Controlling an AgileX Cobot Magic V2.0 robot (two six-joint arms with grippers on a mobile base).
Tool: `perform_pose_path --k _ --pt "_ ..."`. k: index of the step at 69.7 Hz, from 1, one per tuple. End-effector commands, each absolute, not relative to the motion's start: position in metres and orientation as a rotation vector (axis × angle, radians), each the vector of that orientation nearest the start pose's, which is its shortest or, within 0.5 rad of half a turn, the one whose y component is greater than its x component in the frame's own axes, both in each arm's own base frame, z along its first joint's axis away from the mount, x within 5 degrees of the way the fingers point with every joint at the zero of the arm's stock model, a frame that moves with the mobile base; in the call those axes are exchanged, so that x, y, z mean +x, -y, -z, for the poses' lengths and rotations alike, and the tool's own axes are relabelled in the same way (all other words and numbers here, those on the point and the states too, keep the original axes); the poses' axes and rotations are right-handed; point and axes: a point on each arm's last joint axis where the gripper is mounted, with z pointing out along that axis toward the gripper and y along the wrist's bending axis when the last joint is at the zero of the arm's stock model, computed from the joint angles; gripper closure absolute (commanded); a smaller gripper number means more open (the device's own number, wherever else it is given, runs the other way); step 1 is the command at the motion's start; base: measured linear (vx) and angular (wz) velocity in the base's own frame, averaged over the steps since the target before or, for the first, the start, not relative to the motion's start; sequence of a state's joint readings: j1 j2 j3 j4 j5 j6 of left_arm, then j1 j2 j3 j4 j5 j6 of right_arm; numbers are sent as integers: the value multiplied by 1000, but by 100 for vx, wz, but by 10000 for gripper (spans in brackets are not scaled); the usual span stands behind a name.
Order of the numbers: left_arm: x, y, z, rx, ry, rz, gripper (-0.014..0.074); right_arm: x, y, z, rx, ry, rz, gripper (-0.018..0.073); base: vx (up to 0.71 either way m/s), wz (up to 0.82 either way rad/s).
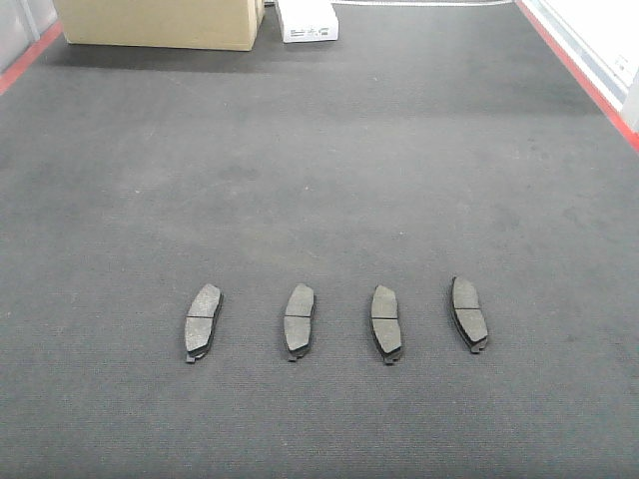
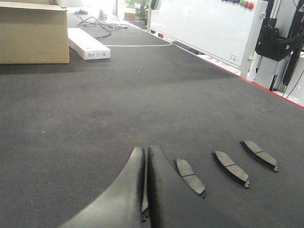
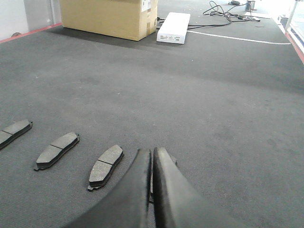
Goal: Move and align brake pads A on conveyor
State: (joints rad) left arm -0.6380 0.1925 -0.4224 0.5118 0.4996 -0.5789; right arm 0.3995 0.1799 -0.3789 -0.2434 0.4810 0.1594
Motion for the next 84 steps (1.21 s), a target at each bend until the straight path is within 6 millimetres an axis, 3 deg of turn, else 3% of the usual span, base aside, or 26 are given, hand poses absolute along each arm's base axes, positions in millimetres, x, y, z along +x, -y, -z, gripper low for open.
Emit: perform_pose_path --k 1,55,84 --pt "52 15 -314 278 -1619 389 602 53 -12 -300 -323 -1640 -151 563 0 0" --pt "51 15 -314 280 -1624 406 602 53 -12 -300 -323 -1639 -151 563 0 0" --pt "41 33 -315 535 -1554 502 602 53 -12 -300 -323 -1642 -150 563 0 0"
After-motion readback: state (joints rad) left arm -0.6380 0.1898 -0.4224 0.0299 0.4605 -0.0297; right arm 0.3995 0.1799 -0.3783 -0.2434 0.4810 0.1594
